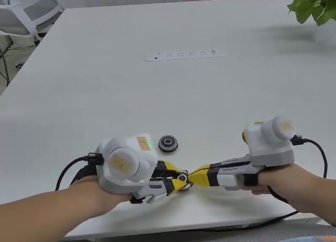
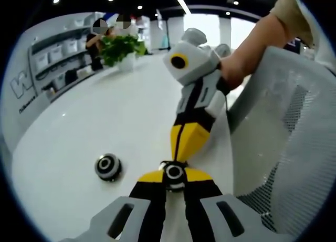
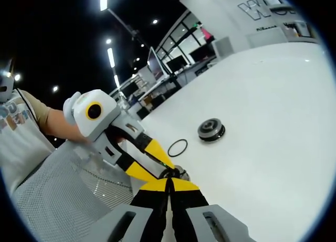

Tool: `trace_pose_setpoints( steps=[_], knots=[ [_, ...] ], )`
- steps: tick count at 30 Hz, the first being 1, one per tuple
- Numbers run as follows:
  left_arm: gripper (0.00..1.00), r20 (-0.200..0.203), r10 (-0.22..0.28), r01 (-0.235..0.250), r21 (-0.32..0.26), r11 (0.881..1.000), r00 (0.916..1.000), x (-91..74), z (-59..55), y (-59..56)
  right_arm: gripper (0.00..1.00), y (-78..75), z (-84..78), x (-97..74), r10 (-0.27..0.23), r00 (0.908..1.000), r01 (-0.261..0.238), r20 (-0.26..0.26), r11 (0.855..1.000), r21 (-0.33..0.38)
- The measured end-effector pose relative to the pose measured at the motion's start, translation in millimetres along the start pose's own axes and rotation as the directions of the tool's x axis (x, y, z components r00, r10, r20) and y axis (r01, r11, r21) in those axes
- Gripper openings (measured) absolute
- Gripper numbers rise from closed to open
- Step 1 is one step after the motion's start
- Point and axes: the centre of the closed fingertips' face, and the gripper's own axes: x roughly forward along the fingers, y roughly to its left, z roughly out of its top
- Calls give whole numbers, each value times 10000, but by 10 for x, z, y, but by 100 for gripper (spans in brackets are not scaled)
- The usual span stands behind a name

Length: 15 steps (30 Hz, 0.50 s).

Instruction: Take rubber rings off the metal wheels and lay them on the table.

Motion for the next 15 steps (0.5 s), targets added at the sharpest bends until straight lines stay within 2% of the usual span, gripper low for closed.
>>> trace_pose_setpoints(
  steps=[15],
  knots=[
    [12, 60, -20, 20, 14, 10000, 10000, 13, 9, -12, 0, 71, 20, 33, 414, 9991, -414, 83, 9991, -1]
  ],
)
